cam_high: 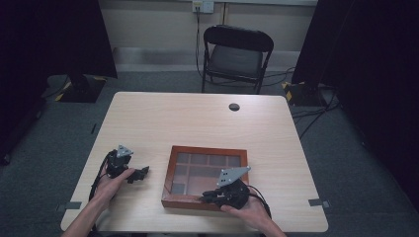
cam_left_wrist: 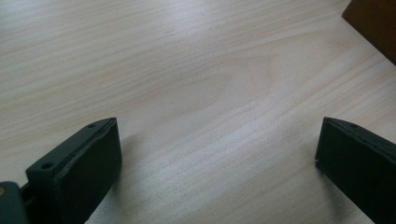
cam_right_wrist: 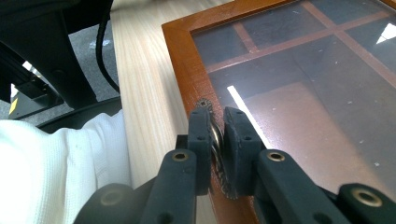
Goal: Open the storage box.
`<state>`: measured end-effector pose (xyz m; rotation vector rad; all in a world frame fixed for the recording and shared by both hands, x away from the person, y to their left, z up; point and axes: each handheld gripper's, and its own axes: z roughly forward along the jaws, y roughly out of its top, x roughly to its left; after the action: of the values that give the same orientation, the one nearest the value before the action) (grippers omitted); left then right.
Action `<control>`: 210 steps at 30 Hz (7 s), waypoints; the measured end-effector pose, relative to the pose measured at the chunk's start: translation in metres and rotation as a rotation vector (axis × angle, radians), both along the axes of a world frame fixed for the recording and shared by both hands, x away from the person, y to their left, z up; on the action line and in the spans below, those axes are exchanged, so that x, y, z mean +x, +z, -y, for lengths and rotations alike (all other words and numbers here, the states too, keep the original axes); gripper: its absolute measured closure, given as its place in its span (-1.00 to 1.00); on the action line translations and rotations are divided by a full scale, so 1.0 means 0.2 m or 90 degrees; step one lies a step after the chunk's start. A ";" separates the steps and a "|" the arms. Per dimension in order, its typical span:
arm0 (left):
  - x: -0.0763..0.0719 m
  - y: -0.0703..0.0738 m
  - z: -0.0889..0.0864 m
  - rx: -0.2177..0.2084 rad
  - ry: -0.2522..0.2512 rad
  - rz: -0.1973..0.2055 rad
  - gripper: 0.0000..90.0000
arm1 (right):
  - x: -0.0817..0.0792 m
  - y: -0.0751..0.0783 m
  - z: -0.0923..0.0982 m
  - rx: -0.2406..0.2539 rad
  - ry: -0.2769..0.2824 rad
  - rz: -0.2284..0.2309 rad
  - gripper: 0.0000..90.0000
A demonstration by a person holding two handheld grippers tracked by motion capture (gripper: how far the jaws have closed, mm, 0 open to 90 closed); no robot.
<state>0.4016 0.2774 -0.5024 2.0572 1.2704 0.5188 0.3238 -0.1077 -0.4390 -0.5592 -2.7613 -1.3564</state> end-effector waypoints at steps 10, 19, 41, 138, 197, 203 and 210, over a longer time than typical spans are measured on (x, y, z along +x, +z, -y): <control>-0.01 0.01 -0.02 0.004 -0.003 -0.001 -0.93 | 0.01 0.05 0.03 0.021 0.000 -0.004 0.82; -0.02 0.04 -0.03 -0.021 -0.004 0.003 -0.64 | 0.02 0.10 0.04 0.025 0.002 -0.001 0.82; -0.14 0.16 0.12 -0.100 -0.117 0.075 -0.64 | 0.06 0.22 0.04 0.023 0.006 0.000 0.83; -0.14 0.42 0.34 -0.230 -0.292 0.130 -0.16 | 0.13 0.33 0.42 0.055 -0.179 0.070 -0.43; 0.15 0.47 0.44 -0.243 -0.303 0.133 0.00 | 0.46 0.36 0.41 0.126 -0.230 0.070 -0.15; 0.18 0.47 0.48 -0.229 -0.308 0.133 -0.02 | 0.48 0.34 0.41 0.132 -0.231 0.067 -0.11; 0.18 0.47 0.48 -0.218 -0.310 0.133 0.02 | 0.50 0.31 0.42 0.140 -0.234 0.059 -0.10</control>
<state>0.4372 0.1816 -0.4092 1.8716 0.6480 0.2581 0.4237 -0.1920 -0.3773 -1.0524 -2.6151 -1.7677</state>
